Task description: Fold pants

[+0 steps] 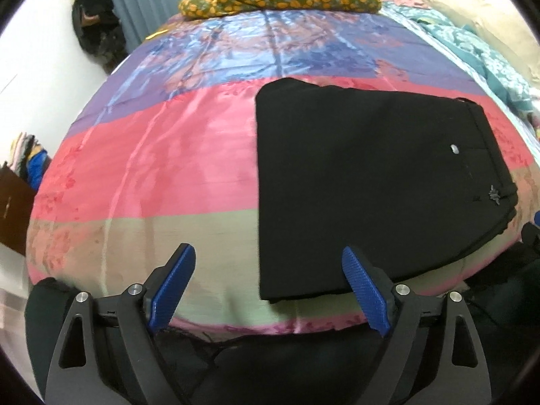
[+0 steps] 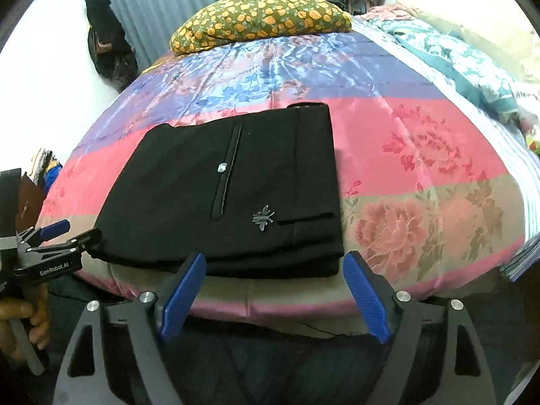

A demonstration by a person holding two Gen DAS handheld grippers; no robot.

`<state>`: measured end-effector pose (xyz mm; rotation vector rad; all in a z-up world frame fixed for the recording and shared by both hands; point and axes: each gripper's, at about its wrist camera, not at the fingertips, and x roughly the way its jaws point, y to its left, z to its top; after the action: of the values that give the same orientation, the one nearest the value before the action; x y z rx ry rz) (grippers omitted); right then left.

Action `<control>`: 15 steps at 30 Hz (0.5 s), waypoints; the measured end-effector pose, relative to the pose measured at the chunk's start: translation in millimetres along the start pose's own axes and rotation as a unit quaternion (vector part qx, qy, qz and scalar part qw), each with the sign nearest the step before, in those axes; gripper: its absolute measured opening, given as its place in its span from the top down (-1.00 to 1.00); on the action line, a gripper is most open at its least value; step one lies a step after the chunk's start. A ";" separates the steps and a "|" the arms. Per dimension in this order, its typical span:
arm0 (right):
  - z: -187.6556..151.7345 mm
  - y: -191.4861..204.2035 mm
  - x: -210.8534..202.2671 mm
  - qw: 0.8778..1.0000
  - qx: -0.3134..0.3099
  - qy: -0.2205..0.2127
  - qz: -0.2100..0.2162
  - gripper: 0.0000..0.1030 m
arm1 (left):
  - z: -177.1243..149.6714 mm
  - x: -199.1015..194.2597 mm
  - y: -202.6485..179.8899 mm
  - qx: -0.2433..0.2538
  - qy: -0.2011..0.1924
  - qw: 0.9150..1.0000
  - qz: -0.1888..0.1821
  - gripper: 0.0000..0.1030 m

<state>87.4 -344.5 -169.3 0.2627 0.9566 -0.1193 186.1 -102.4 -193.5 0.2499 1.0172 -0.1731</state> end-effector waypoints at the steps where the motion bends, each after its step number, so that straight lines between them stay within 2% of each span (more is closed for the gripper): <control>1: -0.2 1.0 -0.5 1.000 0.002 0.000 0.001 -0.62 | -0.3 -0.7 1.3 0.000 -0.001 1.000 0.002 -0.75; 10: 1.8 -0.3 2.9 1.000 0.013 -0.011 0.018 -0.62 | 2.2 0.6 8.5 0.007 0.002 1.000 0.002 -0.75; 12: 11.8 -11.4 4.4 0.999 0.019 -0.010 0.045 -0.62 | 9.4 5.7 22.8 0.002 0.006 1.000 -0.024 -0.78; 14: 26.0 -34.6 6.2 0.997 0.042 -0.017 0.059 -0.63 | 19.0 18.1 44.1 -0.025 0.022 0.997 -0.076 -0.83; 15: 36.0 -53.1 9.4 0.995 0.061 -0.023 0.070 -0.71 | 24.2 28.2 57.8 -0.046 0.031 0.993 -0.105 -0.83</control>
<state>109.7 -405.3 -166.2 0.4370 0.8832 -0.0546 235.4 -54.7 -198.3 0.0641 1.1090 -0.3107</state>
